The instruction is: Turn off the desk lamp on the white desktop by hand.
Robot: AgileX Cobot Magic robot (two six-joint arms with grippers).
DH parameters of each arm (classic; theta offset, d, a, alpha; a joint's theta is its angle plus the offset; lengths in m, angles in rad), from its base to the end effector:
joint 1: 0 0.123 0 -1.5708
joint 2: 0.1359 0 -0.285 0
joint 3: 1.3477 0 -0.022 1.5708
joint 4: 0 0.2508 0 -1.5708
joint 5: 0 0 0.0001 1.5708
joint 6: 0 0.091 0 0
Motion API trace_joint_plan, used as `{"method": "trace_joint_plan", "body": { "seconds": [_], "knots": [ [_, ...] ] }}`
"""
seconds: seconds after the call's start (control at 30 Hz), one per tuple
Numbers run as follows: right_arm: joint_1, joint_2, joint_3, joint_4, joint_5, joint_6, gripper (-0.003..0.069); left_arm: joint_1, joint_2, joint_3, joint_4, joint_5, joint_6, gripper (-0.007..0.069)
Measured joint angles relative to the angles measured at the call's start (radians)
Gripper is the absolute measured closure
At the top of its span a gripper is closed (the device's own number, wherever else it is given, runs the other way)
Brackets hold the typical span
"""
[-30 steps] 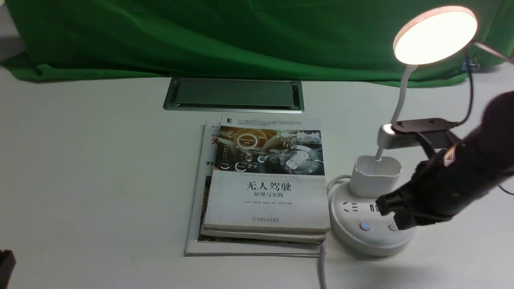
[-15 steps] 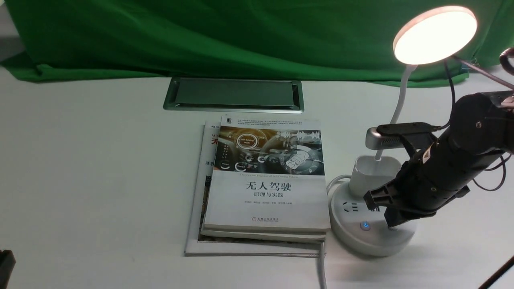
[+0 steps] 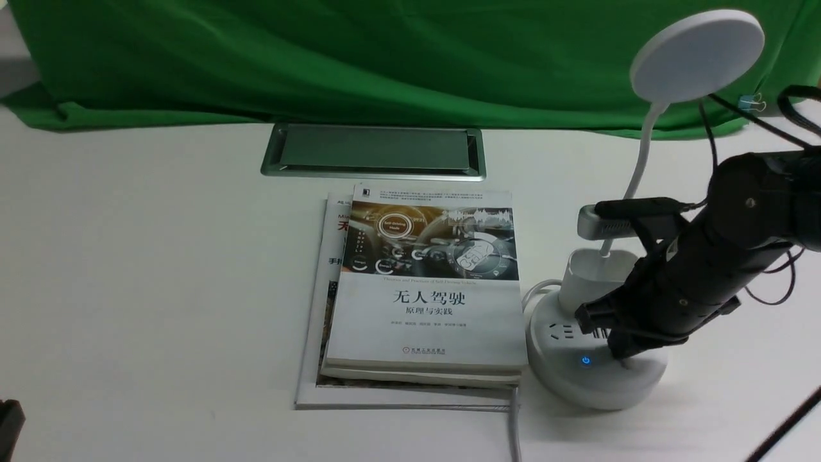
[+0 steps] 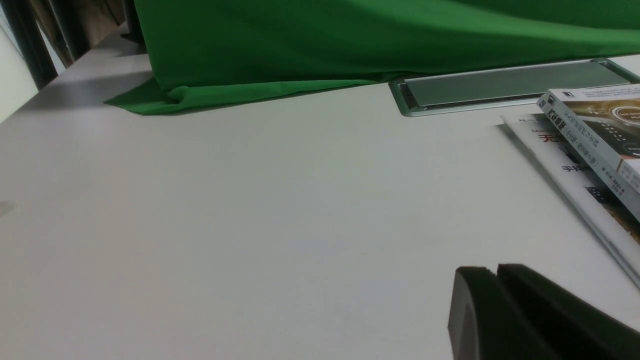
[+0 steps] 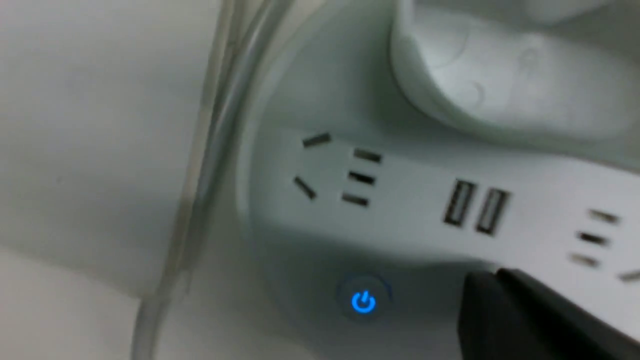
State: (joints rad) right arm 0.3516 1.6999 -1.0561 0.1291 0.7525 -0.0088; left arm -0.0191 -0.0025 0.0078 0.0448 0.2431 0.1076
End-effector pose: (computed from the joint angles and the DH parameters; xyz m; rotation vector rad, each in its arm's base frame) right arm 0.3004 0.1187 0.1967 -0.4005 2.8661 0.2085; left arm 0.0555 -0.0001 0.1887 0.1394 1.7273 0.1065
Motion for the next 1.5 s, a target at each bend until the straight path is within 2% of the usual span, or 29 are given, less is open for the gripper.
{"method": "trace_joint_plan", "body": {
  "seconds": [0.17,0.53,0.97,1.03,1.2,1.23,1.3,1.37,1.5],
  "knots": [
    [-0.001,-0.145,0.025,-0.032,0.024,0.017,0.0622,0.000,0.000,0.000,0.000,0.000,0.000,0.0605],
    [-0.001,-0.617,0.270,-0.039,0.047,0.039,0.0621,0.000,0.000,0.000,0.000,0.000,0.000,0.0605],
    [-0.001,-0.921,0.285,-0.059,-0.013,0.037,0.0621,0.000,0.000,0.000,0.000,0.000,-0.001,0.0605],
    [-0.003,-0.954,0.307,-0.072,-0.042,0.018,0.0619,0.000,0.000,0.000,0.000,0.000,-0.001,0.0605],
    [-0.092,-1.114,0.498,-0.090,-0.220,-0.033,0.0622,0.000,0.000,0.000,0.001,0.000,-0.001,0.0605],
    [-0.146,-1.218,0.630,-0.093,-0.309,-0.064,0.0622,0.000,0.000,0.000,0.004,0.000,-0.001,0.0605],
    [-0.168,-1.281,0.699,-0.093,-0.357,-0.081,0.0622,0.000,0.000,0.000,0.004,0.000,-0.001,0.0605],
    [-0.206,-1.439,0.854,-0.095,-0.453,-0.117,0.0622,0.000,0.000,0.000,0.004,0.000,-0.001,0.0605],
    [-0.229,-1.591,1.006,-0.095,-0.498,-0.136,0.0624,0.000,0.000,0.000,0.004,0.000,-0.001,0.0605]
  ]
}}
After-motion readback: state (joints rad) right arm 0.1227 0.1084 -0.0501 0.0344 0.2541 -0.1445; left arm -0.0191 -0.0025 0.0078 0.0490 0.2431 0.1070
